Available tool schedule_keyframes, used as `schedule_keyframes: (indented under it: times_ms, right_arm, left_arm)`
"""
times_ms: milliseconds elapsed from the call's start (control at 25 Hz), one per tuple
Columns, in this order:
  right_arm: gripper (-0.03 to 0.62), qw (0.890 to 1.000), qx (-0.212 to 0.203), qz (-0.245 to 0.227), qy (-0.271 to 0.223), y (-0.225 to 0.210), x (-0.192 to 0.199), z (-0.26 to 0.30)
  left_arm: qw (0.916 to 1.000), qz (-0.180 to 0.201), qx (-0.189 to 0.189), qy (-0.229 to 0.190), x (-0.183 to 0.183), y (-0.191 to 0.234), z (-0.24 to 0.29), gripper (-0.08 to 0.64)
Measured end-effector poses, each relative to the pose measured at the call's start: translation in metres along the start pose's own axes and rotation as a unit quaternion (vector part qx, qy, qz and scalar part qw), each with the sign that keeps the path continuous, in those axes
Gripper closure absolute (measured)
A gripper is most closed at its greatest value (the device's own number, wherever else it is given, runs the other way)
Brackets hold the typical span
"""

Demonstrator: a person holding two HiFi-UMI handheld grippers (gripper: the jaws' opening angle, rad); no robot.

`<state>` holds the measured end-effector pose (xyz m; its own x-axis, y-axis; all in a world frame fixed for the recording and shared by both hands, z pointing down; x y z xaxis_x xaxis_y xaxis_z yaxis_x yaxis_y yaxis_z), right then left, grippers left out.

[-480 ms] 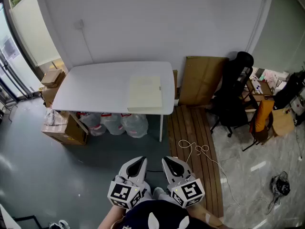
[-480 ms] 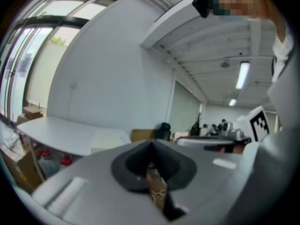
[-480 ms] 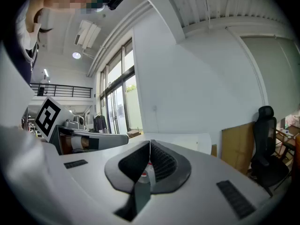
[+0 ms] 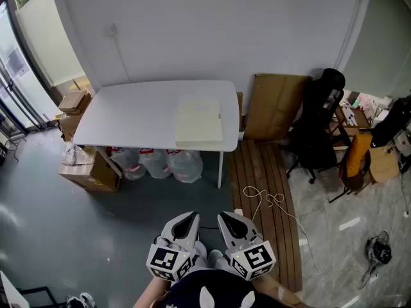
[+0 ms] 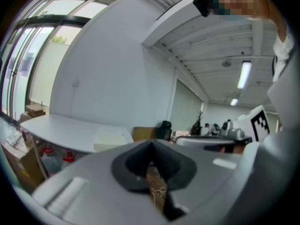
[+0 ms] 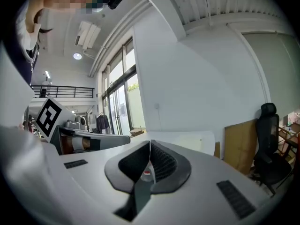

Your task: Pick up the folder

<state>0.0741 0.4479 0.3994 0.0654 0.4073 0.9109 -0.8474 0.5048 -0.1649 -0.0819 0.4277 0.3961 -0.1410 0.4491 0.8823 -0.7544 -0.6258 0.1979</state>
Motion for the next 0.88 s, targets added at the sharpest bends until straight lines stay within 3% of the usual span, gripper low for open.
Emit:
schedule_keyframes:
  times_ms: [320, 880]
  right_arm:
    - [0.580, 1.000, -0.001, 0.002, 0.005, 0.007, 0.002, 0.014]
    - [0.580, 1.000, -0.012, 0.001, 0.018, 0.009, -0.020, 0.072]
  left_arm:
    - [0.9998, -0.014, -0.008, 0.012, 0.012, 0.017, -0.003, 0.557]
    - [0.9996, -0.026, -0.009, 0.004, -0.007, 0.072, 0.012, 0.557]
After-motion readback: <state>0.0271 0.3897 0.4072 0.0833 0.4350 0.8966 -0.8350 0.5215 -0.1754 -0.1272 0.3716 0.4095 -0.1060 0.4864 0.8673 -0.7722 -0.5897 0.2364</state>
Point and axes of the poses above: the fingertips, and each gripper's own axes: z forward along the fingers, y to its left, x out of its underside, the point moved 8 cm from there along -z, backward along the fingers, and after that the axes turned 13 degrees about y, right-handed, at the moved point
